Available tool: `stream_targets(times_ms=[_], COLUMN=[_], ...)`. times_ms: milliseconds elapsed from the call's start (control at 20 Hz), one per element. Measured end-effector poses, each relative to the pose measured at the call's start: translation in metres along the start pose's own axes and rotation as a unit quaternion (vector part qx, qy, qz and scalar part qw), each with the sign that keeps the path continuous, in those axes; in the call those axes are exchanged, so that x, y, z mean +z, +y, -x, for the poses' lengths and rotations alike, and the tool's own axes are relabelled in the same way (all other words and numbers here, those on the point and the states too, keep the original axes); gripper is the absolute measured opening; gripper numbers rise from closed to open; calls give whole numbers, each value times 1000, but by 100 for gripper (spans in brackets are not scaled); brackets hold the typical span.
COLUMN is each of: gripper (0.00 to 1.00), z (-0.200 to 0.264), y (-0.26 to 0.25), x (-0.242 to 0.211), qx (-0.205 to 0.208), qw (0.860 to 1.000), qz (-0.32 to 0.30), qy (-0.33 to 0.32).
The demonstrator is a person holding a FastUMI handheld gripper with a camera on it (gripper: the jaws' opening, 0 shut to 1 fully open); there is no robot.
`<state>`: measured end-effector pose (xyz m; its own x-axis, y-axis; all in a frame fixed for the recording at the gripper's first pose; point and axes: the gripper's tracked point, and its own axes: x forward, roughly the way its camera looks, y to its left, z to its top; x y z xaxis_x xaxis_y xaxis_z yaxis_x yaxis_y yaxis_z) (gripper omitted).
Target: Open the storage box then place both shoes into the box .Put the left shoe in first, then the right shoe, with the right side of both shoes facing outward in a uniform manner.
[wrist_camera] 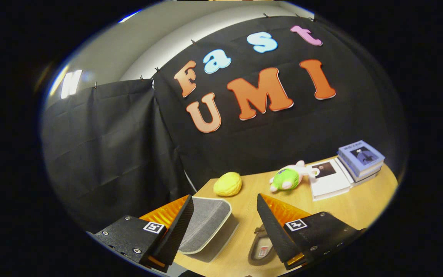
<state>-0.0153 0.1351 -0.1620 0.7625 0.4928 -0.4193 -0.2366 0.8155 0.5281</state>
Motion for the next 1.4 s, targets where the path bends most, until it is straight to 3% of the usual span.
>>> stream_targets(times_ms=[250,650,1100,1400], gripper=[98,98,98,98], z=[-23,-52,-83,-98], y=[13,28,35,52], x=[-46,-113,-156,-170], qx=[38,76,97,138], qw=[996,977,957,934], qz=[-39,-99,-170,-234], qy=[76,171,212,233])
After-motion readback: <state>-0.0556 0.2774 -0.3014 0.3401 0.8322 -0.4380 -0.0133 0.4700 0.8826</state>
